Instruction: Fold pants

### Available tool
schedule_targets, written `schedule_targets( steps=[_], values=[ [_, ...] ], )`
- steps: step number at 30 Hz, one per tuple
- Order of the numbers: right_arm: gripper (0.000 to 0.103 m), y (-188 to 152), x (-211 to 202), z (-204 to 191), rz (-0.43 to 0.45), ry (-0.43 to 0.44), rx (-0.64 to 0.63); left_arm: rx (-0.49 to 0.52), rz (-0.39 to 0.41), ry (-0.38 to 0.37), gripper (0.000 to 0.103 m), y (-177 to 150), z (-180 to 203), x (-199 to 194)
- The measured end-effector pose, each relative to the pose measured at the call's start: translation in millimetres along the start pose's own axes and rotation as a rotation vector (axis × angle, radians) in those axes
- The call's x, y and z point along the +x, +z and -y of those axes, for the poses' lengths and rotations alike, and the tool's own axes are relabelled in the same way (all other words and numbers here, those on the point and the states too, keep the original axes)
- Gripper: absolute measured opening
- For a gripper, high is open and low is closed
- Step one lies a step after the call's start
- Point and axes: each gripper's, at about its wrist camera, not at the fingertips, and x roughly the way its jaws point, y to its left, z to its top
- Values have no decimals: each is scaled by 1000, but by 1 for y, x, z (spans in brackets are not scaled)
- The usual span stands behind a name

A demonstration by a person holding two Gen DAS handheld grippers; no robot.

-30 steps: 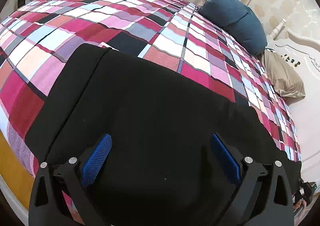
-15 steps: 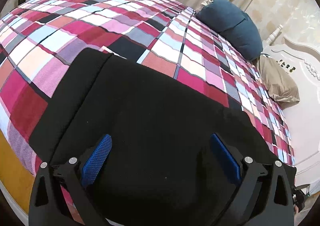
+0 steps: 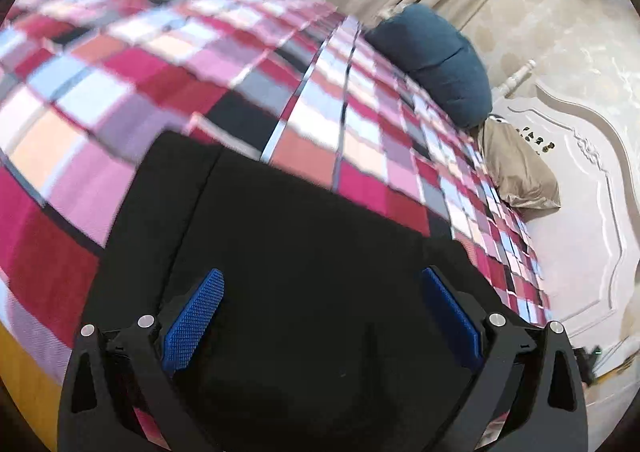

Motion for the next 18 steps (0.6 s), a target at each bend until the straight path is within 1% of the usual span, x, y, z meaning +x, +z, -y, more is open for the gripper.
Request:
schedule_targets(
  steps=[1,2,4,5,6,7,8,9,10,13,15,16,18],
  values=[
    [73,4,11,0,-49,10,-9,-19,-16,-19,98,-2,-5,4],
    [73,6,20,0,-90,9,-16,-25,-6,-40,98,-4,-9,4],
    [74,3,33,3,-164,34,-21,-14,1,-58,98,-5,-11,3],
    [74,2,35,1,-171,27,-37,1,-6,-61,98,-6,-10,4],
    [66,1,34,-1,-177,20,-48,12,-12,-60,98,-6,-10,5],
    [48,0,35,-5,-195,-8,-72,16,-16,-59,98,-6,-10,6],
    [38,-2,37,-8,-209,-32,-88,27,-23,-52,98,-6,-9,7],
    [24,-3,39,-9,-222,-38,-96,36,-26,-45,98,-6,-9,8],
    [22,-6,41,-12,-248,-29,-105,44,-27,-37,98,-7,-8,9],
    [18,-9,42,-23,-250,-75,-142,62,-29,-9,98,-9,-5,11],
    [17,-6,35,-30,-227,-92,-134,76,-40,9,98,-9,-2,12],
    [17,-5,29,-37,-204,-102,-150,78,-44,11,98,-8,-3,13],
    [17,-3,13,-49,-168,-93,-168,73,-56,10,98,-7,-4,13]
  ],
)
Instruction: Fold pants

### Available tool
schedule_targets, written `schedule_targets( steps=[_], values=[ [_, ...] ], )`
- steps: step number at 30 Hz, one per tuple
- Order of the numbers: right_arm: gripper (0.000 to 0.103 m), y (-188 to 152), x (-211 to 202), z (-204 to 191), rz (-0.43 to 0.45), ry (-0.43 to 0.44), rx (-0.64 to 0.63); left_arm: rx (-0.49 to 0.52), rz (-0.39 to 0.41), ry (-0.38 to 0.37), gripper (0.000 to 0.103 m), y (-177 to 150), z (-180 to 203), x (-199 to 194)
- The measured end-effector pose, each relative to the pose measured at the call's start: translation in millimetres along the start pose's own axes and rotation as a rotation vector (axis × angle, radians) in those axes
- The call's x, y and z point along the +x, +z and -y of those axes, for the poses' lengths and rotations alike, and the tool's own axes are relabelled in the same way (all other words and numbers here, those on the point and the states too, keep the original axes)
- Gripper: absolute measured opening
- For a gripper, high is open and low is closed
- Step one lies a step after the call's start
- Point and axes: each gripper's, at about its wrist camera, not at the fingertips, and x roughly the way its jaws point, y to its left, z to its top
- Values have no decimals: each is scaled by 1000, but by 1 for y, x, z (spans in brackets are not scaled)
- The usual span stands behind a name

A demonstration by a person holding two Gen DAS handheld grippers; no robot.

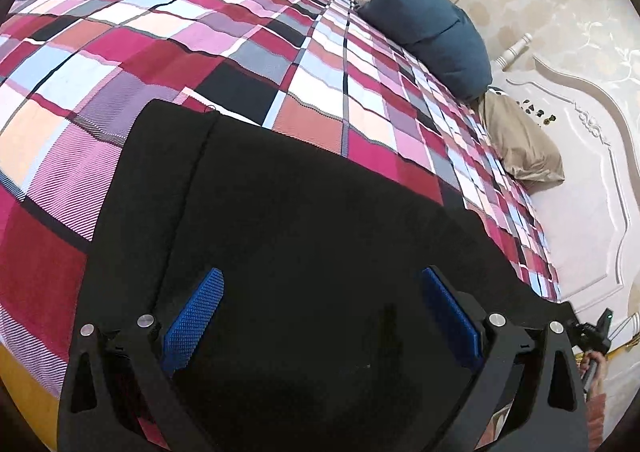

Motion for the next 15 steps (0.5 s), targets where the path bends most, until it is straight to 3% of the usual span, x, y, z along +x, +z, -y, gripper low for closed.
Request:
schedule_targets(
  steps=[8,15],
  values=[
    [17,5,-69,-82,109,46,-109,-36,-6,-26,98,2,-4,-1],
    [17,-9,-99,-186,177,99,-268,-4,-5,-8,98,1,0,0]
  ],
)
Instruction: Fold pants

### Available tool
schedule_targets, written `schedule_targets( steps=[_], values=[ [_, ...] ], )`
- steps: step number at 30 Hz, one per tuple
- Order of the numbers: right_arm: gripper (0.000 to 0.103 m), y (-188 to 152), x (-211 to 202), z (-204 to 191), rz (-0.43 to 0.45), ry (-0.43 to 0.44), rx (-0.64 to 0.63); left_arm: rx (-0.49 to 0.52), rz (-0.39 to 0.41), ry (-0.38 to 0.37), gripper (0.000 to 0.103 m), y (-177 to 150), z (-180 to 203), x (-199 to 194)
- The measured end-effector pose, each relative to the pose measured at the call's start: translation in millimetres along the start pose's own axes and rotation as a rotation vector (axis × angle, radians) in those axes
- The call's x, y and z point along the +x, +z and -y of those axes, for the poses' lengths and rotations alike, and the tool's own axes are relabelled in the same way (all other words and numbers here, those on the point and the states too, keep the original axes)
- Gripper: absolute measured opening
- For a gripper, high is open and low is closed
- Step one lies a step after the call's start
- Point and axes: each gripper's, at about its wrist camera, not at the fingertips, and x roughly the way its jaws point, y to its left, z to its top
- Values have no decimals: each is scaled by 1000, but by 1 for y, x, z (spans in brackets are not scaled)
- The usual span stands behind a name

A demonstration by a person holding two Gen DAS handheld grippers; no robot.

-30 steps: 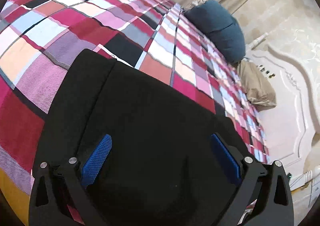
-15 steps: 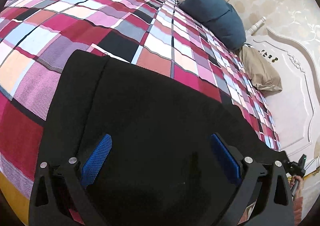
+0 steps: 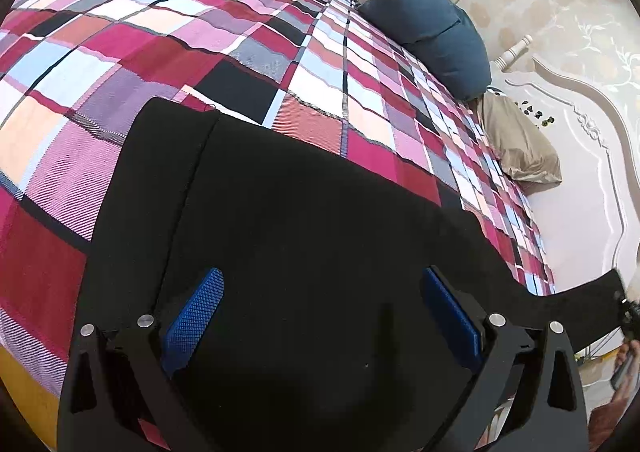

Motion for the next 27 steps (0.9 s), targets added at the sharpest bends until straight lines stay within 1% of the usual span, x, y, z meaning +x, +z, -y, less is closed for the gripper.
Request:
schedule_targets(
  steps=[2,3,6,10,12,14,15,20,23,27],
  values=[
    [17,-1,1,-30,10,30,-41,-1,2,-2,98,0,0,0],
    [17,-2,2,-40,13,41,-52,-2,3,-3,98,-1,0,0],
    [17,-9,15,-86,10,100,-111,-1,5,-6,98,-1,0,0],
    [17,-27,42,-134,-26,167,-158,-1,6,-7,98,-1,0,0],
    [17,-39,59,-155,-50,177,-186,0,8,-12,98,-1,0,-1],
    [17,-52,77,-170,-76,188,-197,1,8,-15,98,0,0,-1],
    [17,-61,90,-179,-102,198,-207,1,9,-17,98,0,-1,-1],
    [17,-102,142,-209,-175,154,-246,1,9,-15,98,0,-1,-1],
    [17,-125,170,-219,-213,141,-247,1,9,-15,98,0,-1,0],
    [17,-152,197,-229,-261,147,-240,4,9,-15,98,0,-1,0]
  ],
)
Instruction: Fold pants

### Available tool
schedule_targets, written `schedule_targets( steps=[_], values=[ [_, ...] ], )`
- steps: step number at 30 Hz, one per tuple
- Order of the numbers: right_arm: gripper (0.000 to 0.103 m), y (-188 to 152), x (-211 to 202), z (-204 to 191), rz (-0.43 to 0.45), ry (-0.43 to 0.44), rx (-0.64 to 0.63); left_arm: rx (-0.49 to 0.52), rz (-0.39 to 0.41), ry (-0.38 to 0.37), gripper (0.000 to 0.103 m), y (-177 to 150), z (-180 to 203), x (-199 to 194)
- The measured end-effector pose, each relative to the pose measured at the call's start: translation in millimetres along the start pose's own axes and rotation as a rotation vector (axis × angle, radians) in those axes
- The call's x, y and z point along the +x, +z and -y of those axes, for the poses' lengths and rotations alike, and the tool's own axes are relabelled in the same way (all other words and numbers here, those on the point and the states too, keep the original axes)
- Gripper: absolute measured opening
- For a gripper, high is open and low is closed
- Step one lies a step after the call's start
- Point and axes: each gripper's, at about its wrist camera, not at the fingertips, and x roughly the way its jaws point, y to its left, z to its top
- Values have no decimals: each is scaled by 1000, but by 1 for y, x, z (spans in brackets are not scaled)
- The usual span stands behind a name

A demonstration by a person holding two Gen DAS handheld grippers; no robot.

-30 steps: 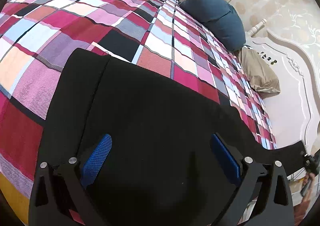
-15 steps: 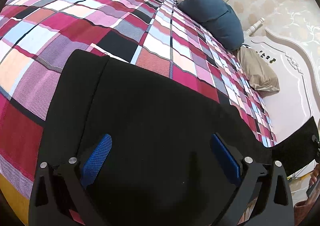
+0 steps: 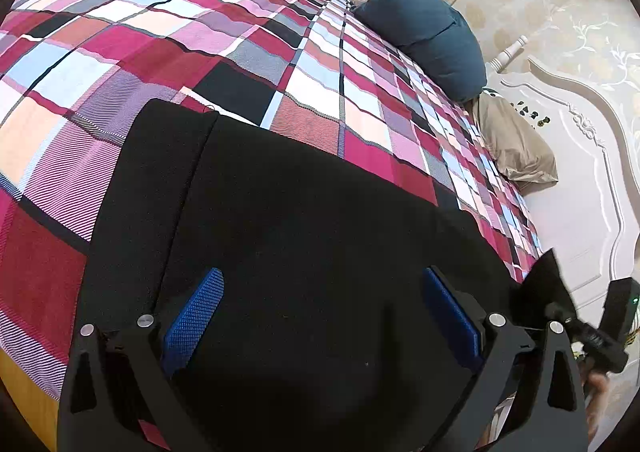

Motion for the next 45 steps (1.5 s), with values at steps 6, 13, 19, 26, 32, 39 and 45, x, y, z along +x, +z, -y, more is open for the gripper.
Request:
schedule_targets(
  steps=[6,13,19,26,32,39,45],
  values=[
    [18,-12,31,-25,-24,-23,-39,-2,1,0,98,0,0,0],
    [18,-17,52,-59,-52,-39,-125,4,2,4,98,1,0,0],
    [18,-22,60,-67,-66,-69,-153,5,3,5,98,0,0,1],
    [21,-26,65,-74,-67,-94,-177,13,5,13,98,2,-1,1],
    [25,-31,69,-80,-73,-91,-189,8,5,11,98,1,-1,1],
    [29,-35,71,-83,-75,-92,-195,14,7,15,98,1,-1,1],
    [34,-36,71,-85,-78,-86,-200,13,7,15,98,1,-1,1]
  ],
)
